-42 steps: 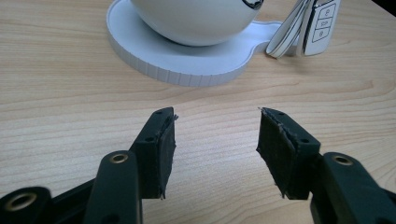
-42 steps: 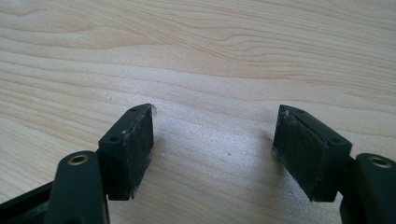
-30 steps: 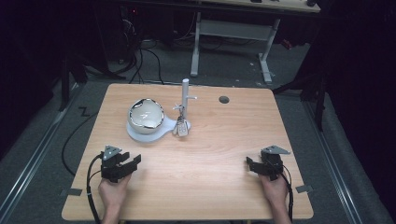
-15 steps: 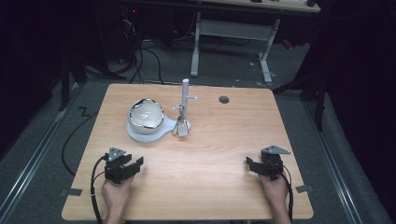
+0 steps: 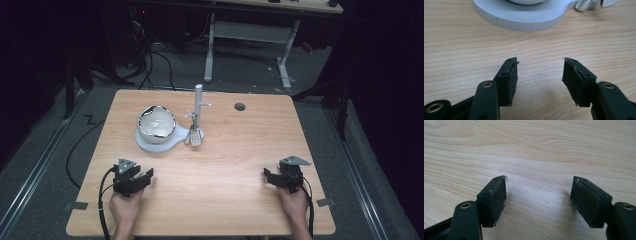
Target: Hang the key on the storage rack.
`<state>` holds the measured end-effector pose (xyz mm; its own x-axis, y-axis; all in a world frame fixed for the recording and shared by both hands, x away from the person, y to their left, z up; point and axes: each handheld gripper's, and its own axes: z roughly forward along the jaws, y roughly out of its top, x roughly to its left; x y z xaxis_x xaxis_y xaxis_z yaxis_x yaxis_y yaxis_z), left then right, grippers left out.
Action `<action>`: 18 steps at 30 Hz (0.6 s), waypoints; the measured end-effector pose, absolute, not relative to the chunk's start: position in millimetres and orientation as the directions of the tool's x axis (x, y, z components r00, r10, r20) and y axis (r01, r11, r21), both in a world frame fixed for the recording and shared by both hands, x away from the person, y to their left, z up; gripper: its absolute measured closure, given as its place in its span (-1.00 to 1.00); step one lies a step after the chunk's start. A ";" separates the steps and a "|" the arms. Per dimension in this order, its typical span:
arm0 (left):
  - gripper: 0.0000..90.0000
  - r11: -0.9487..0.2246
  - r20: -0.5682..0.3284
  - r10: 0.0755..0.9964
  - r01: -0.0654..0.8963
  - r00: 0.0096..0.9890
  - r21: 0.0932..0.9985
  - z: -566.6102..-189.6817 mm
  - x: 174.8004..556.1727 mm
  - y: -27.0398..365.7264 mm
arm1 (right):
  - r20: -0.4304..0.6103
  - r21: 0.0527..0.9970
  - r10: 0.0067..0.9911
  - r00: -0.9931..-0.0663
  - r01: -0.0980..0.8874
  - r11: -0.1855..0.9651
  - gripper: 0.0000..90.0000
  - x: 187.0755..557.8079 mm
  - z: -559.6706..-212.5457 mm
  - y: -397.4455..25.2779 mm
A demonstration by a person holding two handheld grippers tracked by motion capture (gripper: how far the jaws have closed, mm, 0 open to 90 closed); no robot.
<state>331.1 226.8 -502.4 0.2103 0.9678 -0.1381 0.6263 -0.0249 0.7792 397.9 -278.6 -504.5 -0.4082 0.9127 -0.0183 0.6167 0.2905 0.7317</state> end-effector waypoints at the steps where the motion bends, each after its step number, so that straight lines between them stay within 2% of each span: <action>1: 0.02 -0.035 -0.128 0.969 0.630 0.211 0.776 -503.1 331.5 226.1 | -0.019 0.732 0.913 -0.408 0.617 0.291 -0.36 397.9 -504.5 -278.6; 11: -0.01 -0.069 -0.083 0.975 0.634 0.207 0.770 -508.4 331.5 220.2 | -0.018 0.732 0.913 -0.408 0.617 0.290 -0.36 398.0 -504.5 -278.5; 18: -0.17 -0.124 -0.026 0.975 0.637 0.221 0.761 -508.7 332.0 211.7 | -0.017 0.732 0.913 -0.407 0.617 0.289 -0.36 398.0 -504.5 -278.5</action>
<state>332.0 211.7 -508.7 0.2208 0.9750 -0.0261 0.6368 -0.1238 0.7610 398.0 -278.5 -504.5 -0.4073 0.9131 -0.0173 0.6171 0.2891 0.7318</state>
